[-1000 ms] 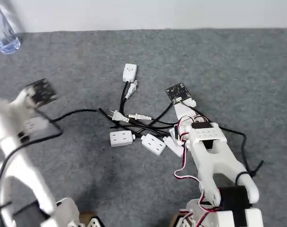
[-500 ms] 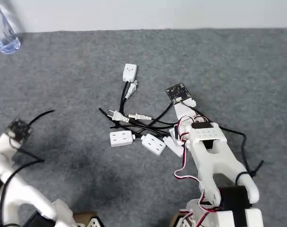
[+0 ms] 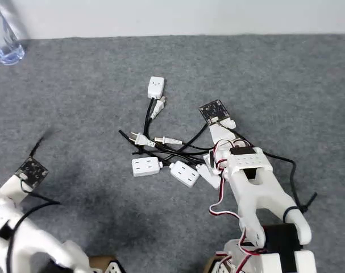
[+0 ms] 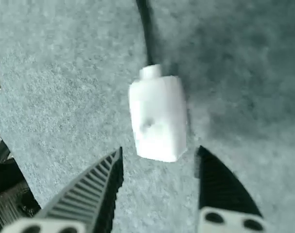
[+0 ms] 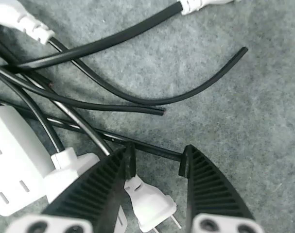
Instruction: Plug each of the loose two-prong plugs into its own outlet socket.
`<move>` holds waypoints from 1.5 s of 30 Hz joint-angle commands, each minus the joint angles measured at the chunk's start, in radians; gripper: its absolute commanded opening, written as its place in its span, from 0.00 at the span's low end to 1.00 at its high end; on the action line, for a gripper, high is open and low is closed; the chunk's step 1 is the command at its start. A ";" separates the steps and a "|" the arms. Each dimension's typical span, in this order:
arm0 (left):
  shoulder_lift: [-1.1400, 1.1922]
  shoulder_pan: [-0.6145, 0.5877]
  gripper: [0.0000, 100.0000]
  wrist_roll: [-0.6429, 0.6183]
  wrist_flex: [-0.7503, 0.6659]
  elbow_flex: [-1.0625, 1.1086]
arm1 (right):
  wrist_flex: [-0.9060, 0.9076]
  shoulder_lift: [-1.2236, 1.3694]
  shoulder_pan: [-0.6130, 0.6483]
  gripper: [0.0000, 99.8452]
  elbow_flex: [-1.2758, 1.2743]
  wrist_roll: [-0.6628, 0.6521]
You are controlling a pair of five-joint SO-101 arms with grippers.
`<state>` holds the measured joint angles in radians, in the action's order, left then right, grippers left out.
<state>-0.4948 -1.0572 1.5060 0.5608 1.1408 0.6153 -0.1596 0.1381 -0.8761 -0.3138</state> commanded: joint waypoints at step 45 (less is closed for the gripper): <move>0.109 1.244 0.25 -0.565 0.411 -0.348 | 0.001 0.001 0.013 0.16 0.040 -0.072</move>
<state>-0.4411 0.1811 0.8431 0.9920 0.8462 0.6137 -0.1596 0.1381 -0.8761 -0.3475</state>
